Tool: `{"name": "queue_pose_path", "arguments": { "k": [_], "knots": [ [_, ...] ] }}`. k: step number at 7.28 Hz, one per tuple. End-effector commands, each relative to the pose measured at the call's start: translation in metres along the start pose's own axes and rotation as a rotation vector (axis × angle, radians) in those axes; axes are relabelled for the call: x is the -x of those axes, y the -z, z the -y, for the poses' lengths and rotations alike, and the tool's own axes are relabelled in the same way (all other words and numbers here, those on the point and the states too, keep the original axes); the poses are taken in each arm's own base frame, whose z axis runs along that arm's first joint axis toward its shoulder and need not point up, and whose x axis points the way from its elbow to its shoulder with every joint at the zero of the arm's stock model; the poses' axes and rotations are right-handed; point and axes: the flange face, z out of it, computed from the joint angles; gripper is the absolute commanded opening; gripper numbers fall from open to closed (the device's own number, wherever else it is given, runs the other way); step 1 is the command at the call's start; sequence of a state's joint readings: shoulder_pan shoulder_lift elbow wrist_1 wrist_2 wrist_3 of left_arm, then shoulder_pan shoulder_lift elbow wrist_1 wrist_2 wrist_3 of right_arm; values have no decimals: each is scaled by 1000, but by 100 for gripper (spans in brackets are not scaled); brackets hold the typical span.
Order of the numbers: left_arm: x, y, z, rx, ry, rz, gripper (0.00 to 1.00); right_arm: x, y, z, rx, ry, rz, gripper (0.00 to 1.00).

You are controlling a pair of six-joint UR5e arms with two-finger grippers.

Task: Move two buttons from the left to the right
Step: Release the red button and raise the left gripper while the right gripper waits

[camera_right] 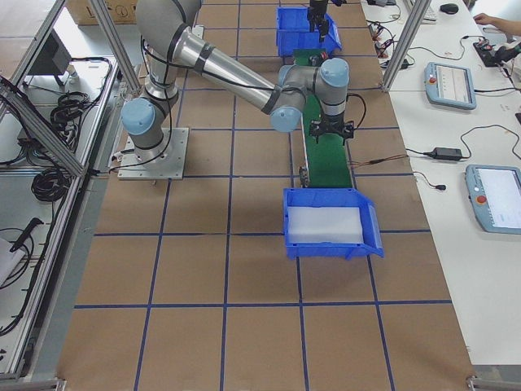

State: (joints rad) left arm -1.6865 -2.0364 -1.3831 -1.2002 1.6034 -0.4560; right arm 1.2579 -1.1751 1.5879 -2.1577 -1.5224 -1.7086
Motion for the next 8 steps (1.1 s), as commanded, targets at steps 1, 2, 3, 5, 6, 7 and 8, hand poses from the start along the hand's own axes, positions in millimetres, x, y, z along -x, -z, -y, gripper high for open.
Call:
{"name": "queue_pose_path", "arguments": {
  "k": [1, 2, 3, 5, 6, 7, 8],
  "knots": [
    [56, 62, -14, -13, -4, 45, 100, 1, 6, 0, 0, 89, -4, 100],
    [77, 96, -29, -27, -18, 45, 100, 1, 6, 0, 0, 91, -2, 100],
    [106, 117, -33, -13, -40, 57, 100, 1, 6, 0, 0, 89, -2, 100],
    [148, 171, -51, -32, -99, 53, 100, 2, 14, 4, 0, 94, -10, 100],
    [155, 190, -68, -37, -140, 62, 100, 2, 14, 4, 1, 93, -11, 100],
    [156, 204, -82, -34, -148, 62, 100, 3, 13, 4, 0, 94, -8, 100],
    [152, 215, -94, -46, -161, 50, 100, 2, 14, 6, 2, 102, -11, 100]
  ]
}}
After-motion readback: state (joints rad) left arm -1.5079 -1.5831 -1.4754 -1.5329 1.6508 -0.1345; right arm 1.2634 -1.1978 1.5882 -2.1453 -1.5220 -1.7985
